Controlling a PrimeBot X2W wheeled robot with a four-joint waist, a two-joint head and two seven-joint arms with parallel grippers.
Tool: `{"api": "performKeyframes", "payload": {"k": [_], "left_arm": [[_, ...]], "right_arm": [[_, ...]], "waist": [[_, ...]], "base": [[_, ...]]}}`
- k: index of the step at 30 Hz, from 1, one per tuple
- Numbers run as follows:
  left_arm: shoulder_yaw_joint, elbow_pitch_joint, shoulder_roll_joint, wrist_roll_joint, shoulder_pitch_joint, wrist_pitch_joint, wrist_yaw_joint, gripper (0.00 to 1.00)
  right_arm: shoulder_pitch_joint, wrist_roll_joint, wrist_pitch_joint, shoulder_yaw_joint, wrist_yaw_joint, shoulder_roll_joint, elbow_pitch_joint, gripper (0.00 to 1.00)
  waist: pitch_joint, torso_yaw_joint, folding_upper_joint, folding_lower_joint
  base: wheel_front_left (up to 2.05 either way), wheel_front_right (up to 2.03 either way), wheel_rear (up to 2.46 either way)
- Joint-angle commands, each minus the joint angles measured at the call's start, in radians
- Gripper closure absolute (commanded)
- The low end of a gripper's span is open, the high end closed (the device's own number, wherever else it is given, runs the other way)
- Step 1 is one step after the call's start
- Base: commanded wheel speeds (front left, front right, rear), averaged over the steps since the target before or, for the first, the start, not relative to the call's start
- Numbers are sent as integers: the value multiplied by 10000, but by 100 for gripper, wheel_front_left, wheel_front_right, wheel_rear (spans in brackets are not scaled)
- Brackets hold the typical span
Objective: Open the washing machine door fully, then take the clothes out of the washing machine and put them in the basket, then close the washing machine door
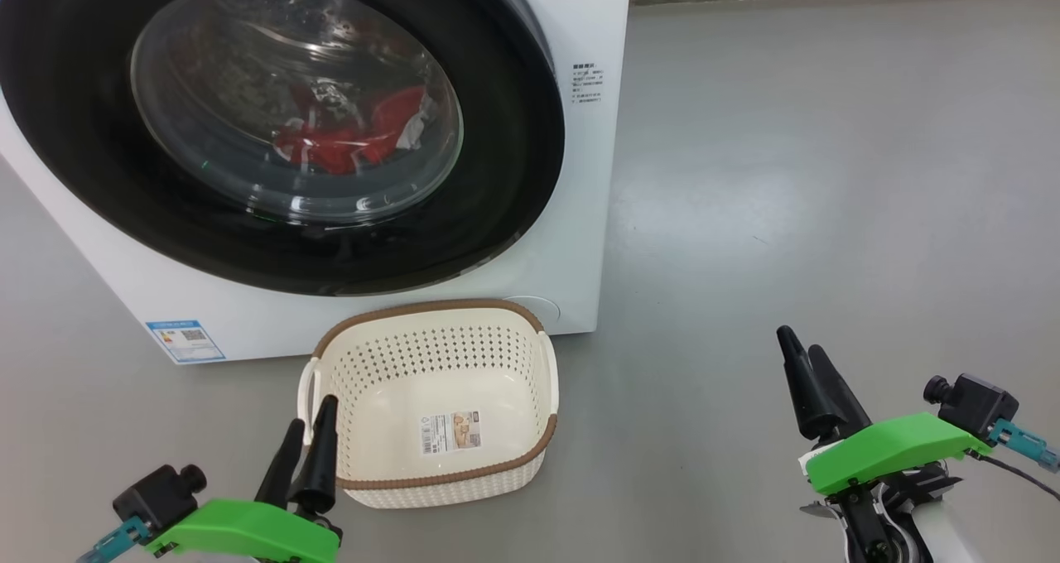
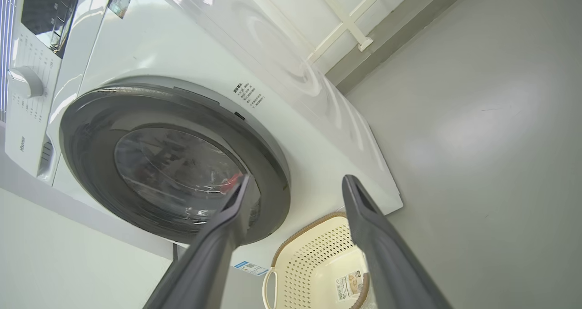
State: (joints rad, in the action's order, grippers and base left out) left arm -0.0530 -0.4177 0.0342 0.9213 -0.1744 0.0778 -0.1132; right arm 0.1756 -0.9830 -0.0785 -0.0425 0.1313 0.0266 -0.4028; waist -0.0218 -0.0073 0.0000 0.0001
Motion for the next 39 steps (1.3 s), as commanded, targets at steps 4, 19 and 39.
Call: {"api": "performKeyframes", "payload": {"k": [4, 19, 39], "left_arm": [[153, 117, 78, -672, -685, 238, 95, 0], [-93, -151, 96, -2173, -1085, 648, 176, 0], [-300, -474, 127, -4190, -1539, 1234, 290, 0]], "right_arm": [[682, 729, -226, -142, -3, 103, 252, 0], [1041, 2403, -637, -187, -4, 137, 319, 0], [1491, 4489, -1225, -682, -5, 186, -2, 0]], "waist": [[-22, -24, 0, 0], [-31, -40, 0, 0], [275, -102, 0, 0]], "base": [[0, 0, 0], [0, 0, 0], [0, 0, 0]]}}
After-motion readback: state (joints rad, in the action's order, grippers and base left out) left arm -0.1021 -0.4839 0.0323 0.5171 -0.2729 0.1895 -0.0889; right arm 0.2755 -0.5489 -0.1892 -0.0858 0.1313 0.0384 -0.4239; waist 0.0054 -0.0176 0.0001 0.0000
